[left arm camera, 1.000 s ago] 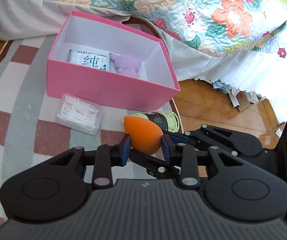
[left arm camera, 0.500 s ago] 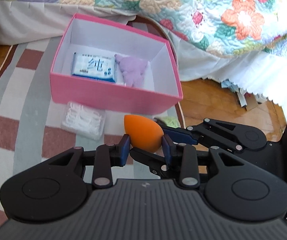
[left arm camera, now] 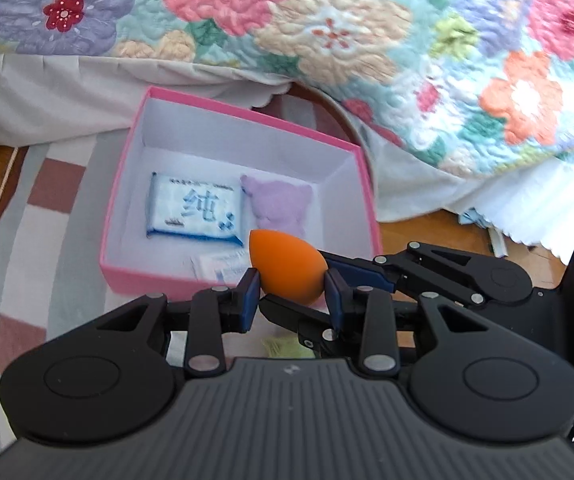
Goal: Organize objects
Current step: 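Lift the orange sponge with both tools and carry it over the pink box, then lower the sponge into the box corner and open both tools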
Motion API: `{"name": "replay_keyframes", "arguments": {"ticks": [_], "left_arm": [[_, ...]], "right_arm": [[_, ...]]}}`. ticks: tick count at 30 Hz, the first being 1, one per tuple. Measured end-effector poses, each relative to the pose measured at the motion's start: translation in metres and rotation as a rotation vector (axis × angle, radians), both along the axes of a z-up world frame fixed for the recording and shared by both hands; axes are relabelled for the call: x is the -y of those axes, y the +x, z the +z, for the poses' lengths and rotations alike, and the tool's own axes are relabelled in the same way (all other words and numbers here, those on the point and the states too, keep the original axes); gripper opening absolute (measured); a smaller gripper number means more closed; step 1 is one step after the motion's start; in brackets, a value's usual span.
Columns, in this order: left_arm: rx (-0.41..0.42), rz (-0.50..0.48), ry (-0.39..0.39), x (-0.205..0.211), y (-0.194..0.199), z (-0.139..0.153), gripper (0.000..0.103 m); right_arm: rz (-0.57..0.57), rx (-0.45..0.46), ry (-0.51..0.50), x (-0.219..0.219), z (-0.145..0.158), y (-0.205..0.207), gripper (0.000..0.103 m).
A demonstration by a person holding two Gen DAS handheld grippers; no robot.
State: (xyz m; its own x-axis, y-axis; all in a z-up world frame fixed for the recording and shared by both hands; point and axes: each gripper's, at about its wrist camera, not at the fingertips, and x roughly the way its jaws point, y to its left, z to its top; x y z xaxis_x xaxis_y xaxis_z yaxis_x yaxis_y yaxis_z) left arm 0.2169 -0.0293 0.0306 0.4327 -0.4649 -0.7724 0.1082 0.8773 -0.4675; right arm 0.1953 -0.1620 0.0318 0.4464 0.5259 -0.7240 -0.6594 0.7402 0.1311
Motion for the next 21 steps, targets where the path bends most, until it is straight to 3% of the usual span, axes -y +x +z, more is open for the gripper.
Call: {"name": "replay_keyframes", "arguments": {"ticks": [8, 12, 21], "left_arm": [[-0.013, 0.004, 0.027, -0.007, 0.062, -0.010, 0.034], [-0.035, 0.019, -0.008, -0.006, 0.091, -0.028, 0.034], [-0.072, 0.034, 0.017, 0.011, 0.144, -0.087, 0.035]], "right_arm": [[-0.048, -0.090, 0.052, -0.014, -0.012, 0.061, 0.043], [-0.070, -0.098, 0.032, -0.015, -0.025, 0.088, 0.043], [-0.081, -0.066, -0.095, -0.027, -0.078, 0.130, 0.043]]}}
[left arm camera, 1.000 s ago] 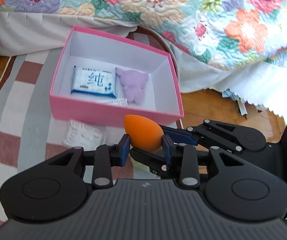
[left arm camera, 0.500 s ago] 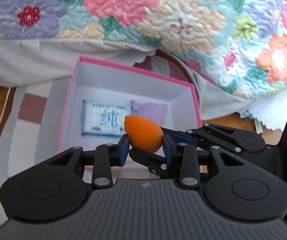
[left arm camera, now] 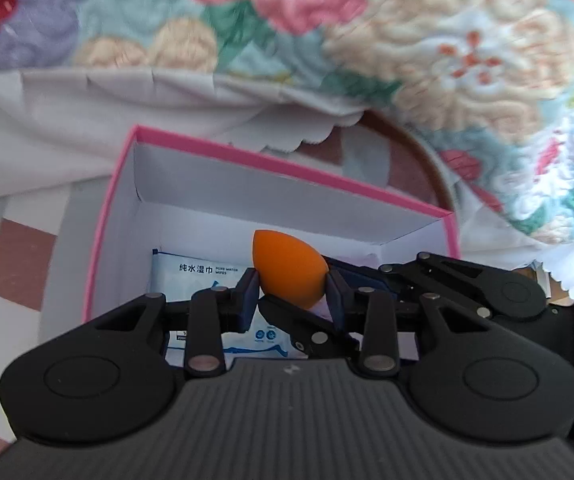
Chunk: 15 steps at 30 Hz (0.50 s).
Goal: Organize objects
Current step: 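Lower the sponge into the box corner and open both tools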
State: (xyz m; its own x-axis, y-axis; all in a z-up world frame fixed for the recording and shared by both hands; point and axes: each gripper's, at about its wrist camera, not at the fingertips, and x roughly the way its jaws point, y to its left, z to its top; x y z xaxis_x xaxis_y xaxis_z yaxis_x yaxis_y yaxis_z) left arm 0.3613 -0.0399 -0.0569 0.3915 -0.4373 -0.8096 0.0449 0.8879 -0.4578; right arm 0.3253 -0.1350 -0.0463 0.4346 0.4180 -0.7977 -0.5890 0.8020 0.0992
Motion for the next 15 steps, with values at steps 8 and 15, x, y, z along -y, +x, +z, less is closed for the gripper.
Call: {"name": "replay_keyframes", "arguments": {"ticks": [8, 15], "left_arm": [[-0.028, 0.000, -0.020, 0.001, 0.010, -0.024, 0.035], [-0.003, 0.040, 0.021, -0.003, 0.013, -0.027, 0.035]], "right_arm": [[-0.032, -0.008, -0.044, -0.004, -0.018, 0.004, 0.044], [-0.049, 0.048, -0.052, -0.012, -0.015, -0.001, 0.057]]}}
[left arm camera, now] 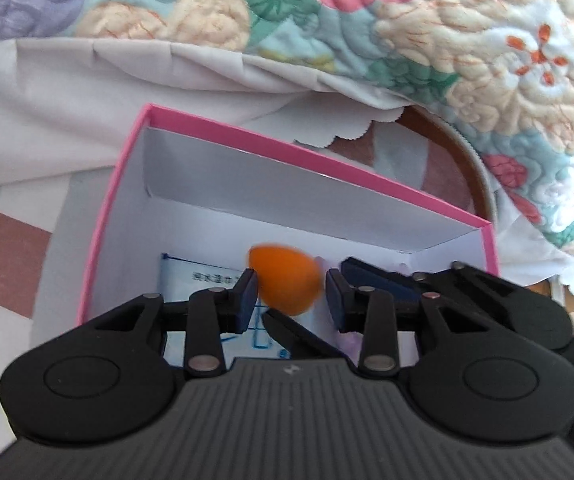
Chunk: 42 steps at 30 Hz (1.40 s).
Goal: Organize objects
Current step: 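Lower the sponge into the box corner and open both tools, then withdraw both tools up out of the box toward the green yarn ball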
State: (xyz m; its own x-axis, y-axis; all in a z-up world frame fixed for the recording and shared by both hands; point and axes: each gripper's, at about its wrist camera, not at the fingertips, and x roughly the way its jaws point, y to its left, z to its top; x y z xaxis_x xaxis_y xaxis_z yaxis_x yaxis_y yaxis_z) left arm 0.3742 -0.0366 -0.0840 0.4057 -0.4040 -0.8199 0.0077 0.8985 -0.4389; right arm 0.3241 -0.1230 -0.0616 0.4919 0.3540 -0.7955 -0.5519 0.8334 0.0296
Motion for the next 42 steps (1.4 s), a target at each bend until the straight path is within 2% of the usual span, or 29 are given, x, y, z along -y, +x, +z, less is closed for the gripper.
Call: {"name": "replay_keyframes", "arguments": {"ticks": [4, 9, 14, 18, 29, 33, 42], "left_arm": [[0.039, 0.006, 0.003, -0.006, -0.009, 0.013, 0.038], [0.075, -0.028, 0.074, 0.000, -0.022, 0.036, 0.038], [0.091, -0.054, 0.082, -0.002, -0.044, 0.061, 0.038], [0.090, -0.090, 0.137, -0.003, -0.065, 0.077, 0.038], [0.059, -0.151, 0.205, -0.013, -0.118, 0.103, 0.042], [0.030, -0.159, 0.224, -0.017, -0.130, 0.109, 0.047], [0.038, -0.190, 0.264, -0.020, -0.154, 0.125, 0.062]], "right_arm": [[-0.042, 0.010, 0.020, 0.009, 0.007, -0.006, 0.057], [-0.112, -0.010, 0.127, 0.036, 0.024, -0.017, 0.057], [-0.130, -0.021, 0.174, 0.051, 0.040, -0.035, 0.058], [-0.125, -0.023, 0.200, 0.059, 0.056, -0.055, 0.058], [-0.071, -0.013, 0.175, 0.060, 0.094, -0.113, 0.058], [-0.064, -0.009, 0.165, 0.062, 0.106, -0.127, 0.058], [-0.070, -0.013, 0.120, 0.067, 0.127, -0.150, 0.058]]}}
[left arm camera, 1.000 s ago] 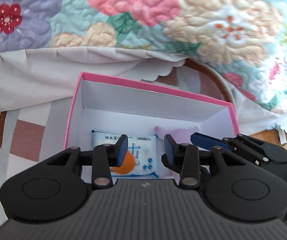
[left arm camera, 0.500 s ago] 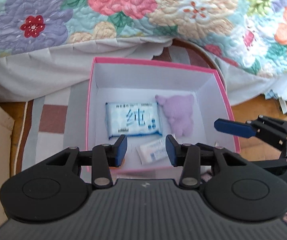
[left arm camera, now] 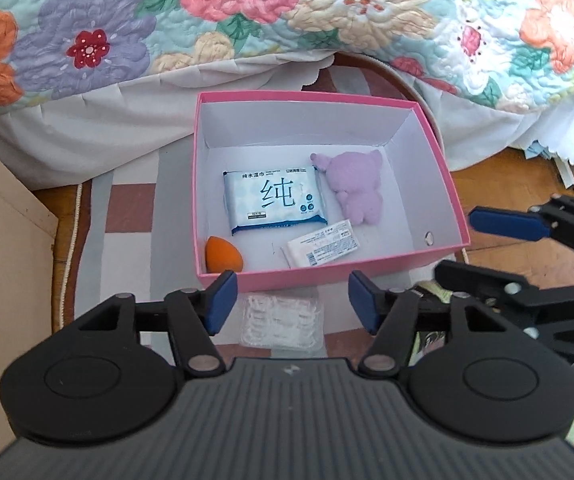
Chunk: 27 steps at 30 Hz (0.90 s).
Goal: Organize objects
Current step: 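Withdraw both tools up out of the box toward the green yarn ball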
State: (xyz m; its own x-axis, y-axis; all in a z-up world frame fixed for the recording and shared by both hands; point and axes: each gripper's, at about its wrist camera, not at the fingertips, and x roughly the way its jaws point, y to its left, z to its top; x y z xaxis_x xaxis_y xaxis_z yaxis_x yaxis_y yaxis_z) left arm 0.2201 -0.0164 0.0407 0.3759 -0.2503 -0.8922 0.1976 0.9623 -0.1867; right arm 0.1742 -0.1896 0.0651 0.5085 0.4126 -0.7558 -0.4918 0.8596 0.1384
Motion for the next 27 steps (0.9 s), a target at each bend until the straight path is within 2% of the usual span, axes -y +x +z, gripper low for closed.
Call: {"name": "replay_keyframes", "arguments": {"ticks": [8, 11, 17, 27], "left_arm": [[-0.011, -0.003, 0.018, -0.005, -0.022, 0.003, 0.065], [0.006, -0.020, 0.020, -0.004, -0.033, 0.002, 0.065], [-0.012, -0.040, 0.017, 0.000, -0.048, -0.002, 0.065], [-0.006, -0.068, 0.020, 0.005, -0.082, -0.004, 0.070]], "right_arm": [[-0.001, -0.011, 0.001, 0.007, 0.010, -0.023, 0.061], [-0.007, -0.021, 0.028, 0.008, 0.007, -0.032, 0.061], [-0.008, -0.034, 0.045, 0.007, -0.001, -0.050, 0.063], [-0.043, -0.084, -0.025, 0.015, -0.007, -0.067, 0.072]]}}
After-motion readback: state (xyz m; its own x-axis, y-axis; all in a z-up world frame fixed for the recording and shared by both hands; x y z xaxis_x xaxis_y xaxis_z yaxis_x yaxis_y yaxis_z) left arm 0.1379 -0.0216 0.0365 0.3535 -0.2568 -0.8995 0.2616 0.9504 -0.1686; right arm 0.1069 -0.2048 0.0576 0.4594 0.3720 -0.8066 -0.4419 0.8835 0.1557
